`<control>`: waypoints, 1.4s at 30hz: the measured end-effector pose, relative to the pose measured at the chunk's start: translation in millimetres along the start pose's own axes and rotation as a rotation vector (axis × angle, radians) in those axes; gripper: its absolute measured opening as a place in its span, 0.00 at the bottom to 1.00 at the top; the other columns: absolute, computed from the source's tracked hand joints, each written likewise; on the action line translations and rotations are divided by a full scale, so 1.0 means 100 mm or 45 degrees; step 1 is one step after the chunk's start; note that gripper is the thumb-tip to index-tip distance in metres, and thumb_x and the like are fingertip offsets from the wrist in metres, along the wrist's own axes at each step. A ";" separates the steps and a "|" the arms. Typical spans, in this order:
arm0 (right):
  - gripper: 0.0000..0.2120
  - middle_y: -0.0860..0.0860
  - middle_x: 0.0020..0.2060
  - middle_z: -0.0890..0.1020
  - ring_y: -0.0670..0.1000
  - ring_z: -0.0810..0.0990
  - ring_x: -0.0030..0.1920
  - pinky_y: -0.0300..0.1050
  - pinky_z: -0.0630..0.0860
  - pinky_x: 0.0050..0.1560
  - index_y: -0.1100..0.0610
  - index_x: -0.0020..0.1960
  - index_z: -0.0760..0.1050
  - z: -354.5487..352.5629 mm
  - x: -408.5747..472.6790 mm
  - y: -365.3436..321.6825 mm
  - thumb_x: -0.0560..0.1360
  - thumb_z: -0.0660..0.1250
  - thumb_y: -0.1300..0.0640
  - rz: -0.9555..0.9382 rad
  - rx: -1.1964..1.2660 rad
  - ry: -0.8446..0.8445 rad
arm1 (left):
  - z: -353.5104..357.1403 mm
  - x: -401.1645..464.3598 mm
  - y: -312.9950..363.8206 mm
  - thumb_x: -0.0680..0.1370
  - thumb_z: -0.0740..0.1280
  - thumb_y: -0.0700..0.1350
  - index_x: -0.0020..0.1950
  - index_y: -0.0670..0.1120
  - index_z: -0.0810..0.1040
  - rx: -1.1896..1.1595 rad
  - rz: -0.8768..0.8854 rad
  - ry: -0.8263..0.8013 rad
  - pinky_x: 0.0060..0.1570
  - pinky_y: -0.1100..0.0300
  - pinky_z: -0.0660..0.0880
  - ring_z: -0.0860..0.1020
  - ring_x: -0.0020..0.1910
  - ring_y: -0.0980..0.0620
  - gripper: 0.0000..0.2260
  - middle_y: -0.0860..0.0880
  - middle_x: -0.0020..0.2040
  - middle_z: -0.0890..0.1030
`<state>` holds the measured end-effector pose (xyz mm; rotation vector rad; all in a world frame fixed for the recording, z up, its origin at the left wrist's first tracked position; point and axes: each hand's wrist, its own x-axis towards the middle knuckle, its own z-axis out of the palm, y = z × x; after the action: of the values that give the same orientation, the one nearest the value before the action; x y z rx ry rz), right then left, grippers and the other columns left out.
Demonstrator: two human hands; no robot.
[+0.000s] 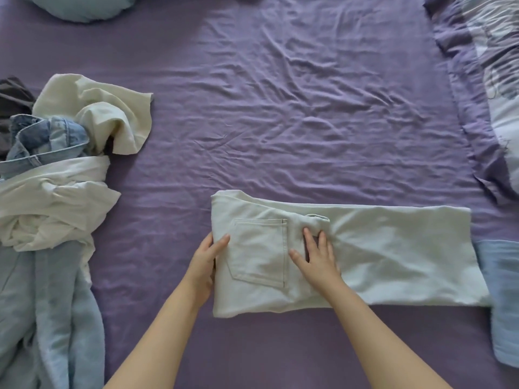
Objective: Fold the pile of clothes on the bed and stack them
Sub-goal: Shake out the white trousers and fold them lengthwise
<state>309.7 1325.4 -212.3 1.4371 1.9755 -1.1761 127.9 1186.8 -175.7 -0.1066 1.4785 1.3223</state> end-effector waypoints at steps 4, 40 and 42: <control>0.34 0.49 0.78 0.47 0.48 0.42 0.77 0.52 0.45 0.76 0.46 0.77 0.51 -0.22 -0.32 -0.28 0.76 0.56 0.35 -0.198 0.184 0.194 | 0.26 -0.14 0.10 0.78 0.59 0.61 0.67 0.49 0.75 0.005 0.034 -0.158 0.63 0.47 0.71 0.77 0.62 0.47 0.23 0.46 0.63 0.79; 0.37 0.60 0.76 0.56 0.60 0.59 0.73 0.50 0.59 0.70 0.60 0.77 0.42 -1.59 0.10 2.51 0.79 0.62 0.54 0.220 0.206 0.473 | 2.52 0.19 -1.17 0.77 0.68 0.45 0.77 0.54 0.54 1.554 0.435 -0.004 0.71 0.54 0.56 0.49 0.75 0.47 0.34 0.52 0.77 0.52; 0.41 0.58 0.77 0.51 0.60 0.55 0.75 0.53 0.56 0.71 0.59 0.78 0.41 -1.58 0.17 2.52 0.78 0.63 0.48 0.256 0.178 0.459 | 2.52 0.21 -1.20 0.75 0.71 0.46 0.78 0.54 0.48 1.408 0.383 0.057 0.70 0.57 0.56 0.52 0.75 0.49 0.40 0.50 0.77 0.48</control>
<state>556.0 1491.7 -233.9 1.9864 1.9416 -1.0397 358.1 1341.2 -214.1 0.8257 2.1193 0.5564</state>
